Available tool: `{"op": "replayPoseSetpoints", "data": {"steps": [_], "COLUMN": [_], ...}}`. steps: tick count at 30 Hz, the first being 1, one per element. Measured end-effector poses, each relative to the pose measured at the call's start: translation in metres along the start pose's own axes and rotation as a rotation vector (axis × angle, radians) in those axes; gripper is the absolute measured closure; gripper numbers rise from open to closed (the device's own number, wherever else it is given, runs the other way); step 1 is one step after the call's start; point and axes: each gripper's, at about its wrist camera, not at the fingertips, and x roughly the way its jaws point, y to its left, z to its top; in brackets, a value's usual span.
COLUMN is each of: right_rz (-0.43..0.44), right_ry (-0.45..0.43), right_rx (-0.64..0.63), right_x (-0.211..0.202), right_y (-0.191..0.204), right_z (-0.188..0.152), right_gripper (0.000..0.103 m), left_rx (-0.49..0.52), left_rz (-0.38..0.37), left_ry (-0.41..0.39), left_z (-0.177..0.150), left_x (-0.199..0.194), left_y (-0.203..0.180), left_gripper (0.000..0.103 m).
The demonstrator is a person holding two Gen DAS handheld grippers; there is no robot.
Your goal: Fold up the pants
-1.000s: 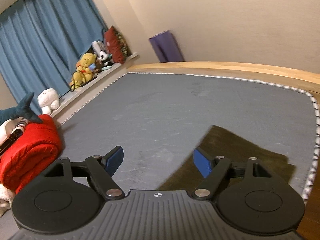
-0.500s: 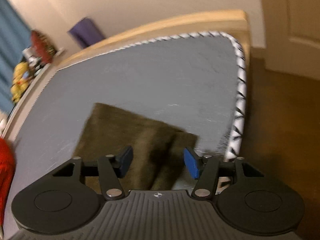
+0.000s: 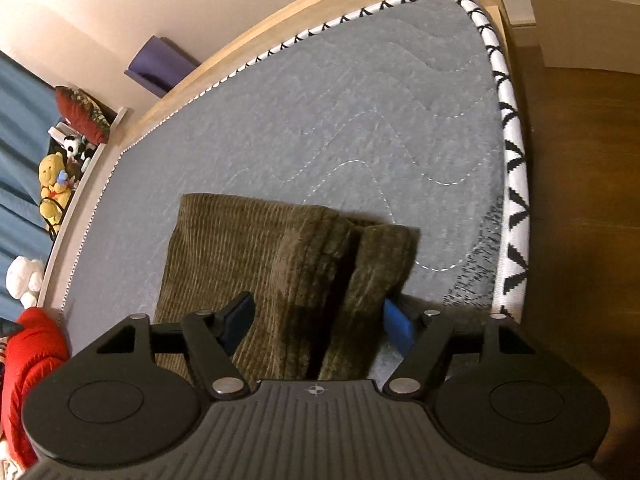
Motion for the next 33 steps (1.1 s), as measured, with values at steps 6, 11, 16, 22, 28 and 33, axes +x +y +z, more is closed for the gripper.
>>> {"op": "replayPoseSetpoints", "data": {"steps": [6,11,16,22,28,33], "right_rz": [-0.102,-0.104,-0.114,-0.124,0.035,0.261], "right_ry": [-0.057,-0.065,-0.074,-0.144,-0.321,-0.414], "right_rx": [0.035,0.049,0.058,-0.055,-0.427,-0.865], "right_x": [0.000,-0.001,-0.002,-0.019,-0.082,-0.142], "right_y": [0.001,0.001,0.005,0.034,0.134,0.215], "right_z": [-0.002,-0.004,-0.004,-0.009,-0.057,-0.164], "right_gripper": [0.076,0.082,0.083,0.086,0.088,0.089], "left_rx": [0.004,0.000,0.001,-0.022,-0.121,-0.233], "left_rz": [0.003,0.010,0.009,0.021,0.051,0.101], "left_ry": [0.008,0.001,0.000,-0.012,-0.044,-0.070], "left_z": [-0.002,-0.005,-0.007,-0.006,-0.003,-0.006], "left_x": [0.003,0.000,-0.002,-0.007,-0.020,-0.035], "left_y": [-0.001,0.003,0.005,0.014,0.040,0.077], "left_gripper": [0.042,0.036,0.036,0.036,0.036,0.036]}}
